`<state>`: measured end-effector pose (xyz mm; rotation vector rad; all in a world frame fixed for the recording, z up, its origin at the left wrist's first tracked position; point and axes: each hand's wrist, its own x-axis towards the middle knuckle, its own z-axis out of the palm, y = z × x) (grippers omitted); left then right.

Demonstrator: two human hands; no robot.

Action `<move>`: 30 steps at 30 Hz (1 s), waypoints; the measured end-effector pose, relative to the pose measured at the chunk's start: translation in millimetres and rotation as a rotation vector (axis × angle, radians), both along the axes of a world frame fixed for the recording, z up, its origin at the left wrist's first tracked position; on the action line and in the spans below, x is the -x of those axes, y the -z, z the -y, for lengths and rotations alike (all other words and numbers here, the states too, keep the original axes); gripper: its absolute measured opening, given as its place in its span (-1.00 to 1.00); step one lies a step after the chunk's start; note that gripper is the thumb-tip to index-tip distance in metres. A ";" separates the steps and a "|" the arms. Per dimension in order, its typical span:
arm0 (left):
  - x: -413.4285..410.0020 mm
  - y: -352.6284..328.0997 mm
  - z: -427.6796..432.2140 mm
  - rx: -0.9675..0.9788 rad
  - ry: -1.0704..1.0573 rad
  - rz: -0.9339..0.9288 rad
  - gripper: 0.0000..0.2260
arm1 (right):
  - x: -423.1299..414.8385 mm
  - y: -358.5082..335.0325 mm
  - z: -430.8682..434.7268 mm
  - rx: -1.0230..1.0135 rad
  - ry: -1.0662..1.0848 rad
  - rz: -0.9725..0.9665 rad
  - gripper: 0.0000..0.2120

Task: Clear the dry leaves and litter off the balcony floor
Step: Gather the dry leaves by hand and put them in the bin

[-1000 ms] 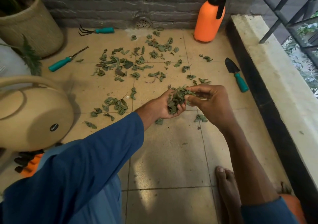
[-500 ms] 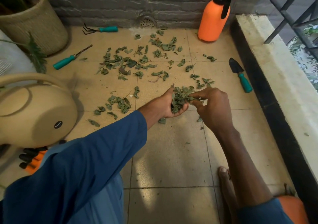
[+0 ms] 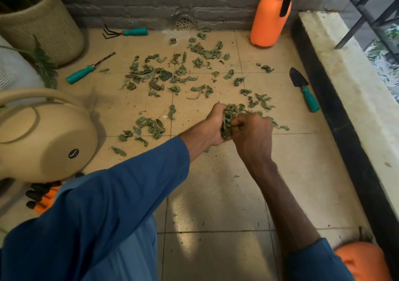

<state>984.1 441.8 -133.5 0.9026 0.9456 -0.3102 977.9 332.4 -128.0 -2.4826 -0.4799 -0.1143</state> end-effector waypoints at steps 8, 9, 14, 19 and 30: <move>-5.5 11.9 -2.6 -0.065 -0.181 -0.011 -0.67 | 7.6 -2.8 -9.1 -0.054 -0.176 -0.076 -0.76; -6.2 14.9 -5.0 -0.075 -0.194 -0.011 -0.68 | 7.0 -4.6 -8.8 -0.083 -0.205 -0.095 -0.76; -10.5 22.9 -7.3 -0.160 -0.186 -0.012 -0.62 | 8.2 -13.0 -3.2 -0.248 -0.150 -0.096 -0.79; -11.0 21.6 -14.4 -0.134 -0.176 0.002 -0.68 | -13.0 -2.9 33.0 -0.373 -0.049 -0.271 -0.93; -9.9 23.2 -15.4 -0.076 -0.157 0.019 -0.77 | -52.8 96.9 93.9 0.016 0.227 -0.485 -0.59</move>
